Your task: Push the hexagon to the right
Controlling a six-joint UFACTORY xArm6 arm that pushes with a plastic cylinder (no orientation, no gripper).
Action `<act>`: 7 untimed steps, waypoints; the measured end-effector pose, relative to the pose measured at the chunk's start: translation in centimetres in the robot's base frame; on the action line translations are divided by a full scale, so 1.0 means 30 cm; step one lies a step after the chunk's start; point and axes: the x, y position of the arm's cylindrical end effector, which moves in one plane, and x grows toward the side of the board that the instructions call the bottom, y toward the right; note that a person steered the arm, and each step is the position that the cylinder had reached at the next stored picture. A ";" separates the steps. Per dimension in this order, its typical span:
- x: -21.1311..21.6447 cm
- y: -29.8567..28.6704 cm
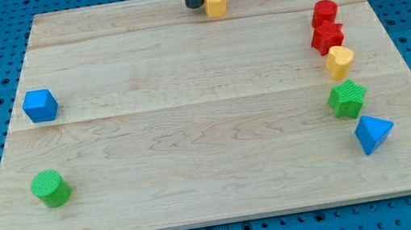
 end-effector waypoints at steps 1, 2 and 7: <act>0.016 0.109; 0.111 0.281; 0.295 0.360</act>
